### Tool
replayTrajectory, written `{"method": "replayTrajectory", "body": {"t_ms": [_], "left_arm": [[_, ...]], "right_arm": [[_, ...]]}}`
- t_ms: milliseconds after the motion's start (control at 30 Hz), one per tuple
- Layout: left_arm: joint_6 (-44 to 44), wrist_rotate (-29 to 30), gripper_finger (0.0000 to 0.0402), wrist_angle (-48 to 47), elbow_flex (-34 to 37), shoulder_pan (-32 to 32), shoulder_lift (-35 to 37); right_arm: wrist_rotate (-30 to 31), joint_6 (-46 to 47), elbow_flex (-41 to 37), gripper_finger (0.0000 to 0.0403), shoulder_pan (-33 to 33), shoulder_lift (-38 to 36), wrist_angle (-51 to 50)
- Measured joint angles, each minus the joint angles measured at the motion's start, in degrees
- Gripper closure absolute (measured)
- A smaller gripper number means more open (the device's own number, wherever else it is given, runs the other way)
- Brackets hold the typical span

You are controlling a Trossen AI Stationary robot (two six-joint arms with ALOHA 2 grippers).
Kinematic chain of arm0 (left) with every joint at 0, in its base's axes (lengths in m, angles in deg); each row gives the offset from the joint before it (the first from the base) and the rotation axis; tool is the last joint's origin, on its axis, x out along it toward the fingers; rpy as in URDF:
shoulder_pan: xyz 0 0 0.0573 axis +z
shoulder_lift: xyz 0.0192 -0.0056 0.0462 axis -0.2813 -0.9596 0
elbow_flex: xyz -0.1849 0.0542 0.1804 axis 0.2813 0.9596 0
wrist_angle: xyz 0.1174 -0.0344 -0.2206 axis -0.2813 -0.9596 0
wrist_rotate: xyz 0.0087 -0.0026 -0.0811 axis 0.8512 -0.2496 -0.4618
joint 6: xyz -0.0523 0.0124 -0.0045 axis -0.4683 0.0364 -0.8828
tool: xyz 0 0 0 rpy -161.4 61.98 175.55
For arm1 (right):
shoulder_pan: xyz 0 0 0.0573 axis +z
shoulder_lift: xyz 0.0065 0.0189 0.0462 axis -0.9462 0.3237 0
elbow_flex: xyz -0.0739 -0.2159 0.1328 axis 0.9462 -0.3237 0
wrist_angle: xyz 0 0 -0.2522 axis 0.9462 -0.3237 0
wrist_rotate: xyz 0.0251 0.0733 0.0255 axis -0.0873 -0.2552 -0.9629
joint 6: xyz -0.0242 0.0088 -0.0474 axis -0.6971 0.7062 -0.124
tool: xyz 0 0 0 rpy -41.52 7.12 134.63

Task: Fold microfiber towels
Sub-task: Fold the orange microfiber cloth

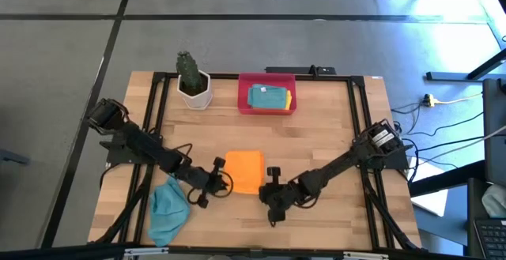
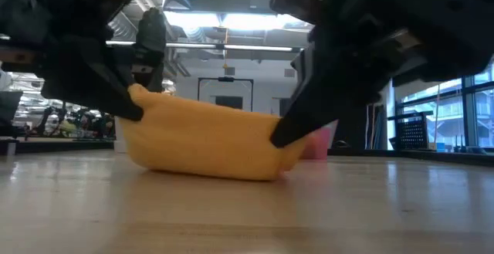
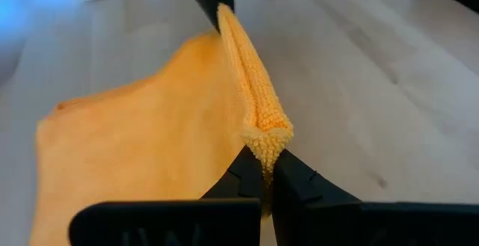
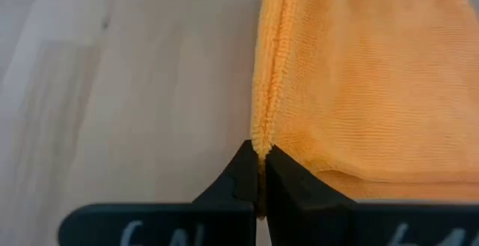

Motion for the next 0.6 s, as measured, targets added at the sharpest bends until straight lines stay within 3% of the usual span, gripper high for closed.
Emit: {"method": "replayTrajectory", "body": {"t_ms": [200,467,600], "left_arm": [[-3.0,0.0,0.0401,7.9,5.1,-1.2,2.0],[-7.8,2.4,0.0401,11.8,5.5,-6.1,0.7],[-10.3,2.5,0.0401,13.3,3.7,-8.2,-0.9]], "right_arm": [[-2.5,-2.1,-0.8,0.0397,-0.5,-0.7,4.9],[-10.8,-0.4,-14.5,0.0397,-1.5,-1.3,34.1],[-13.8,0.7,-15.9,0.0397,0.2,-1.4,40.1]]}}
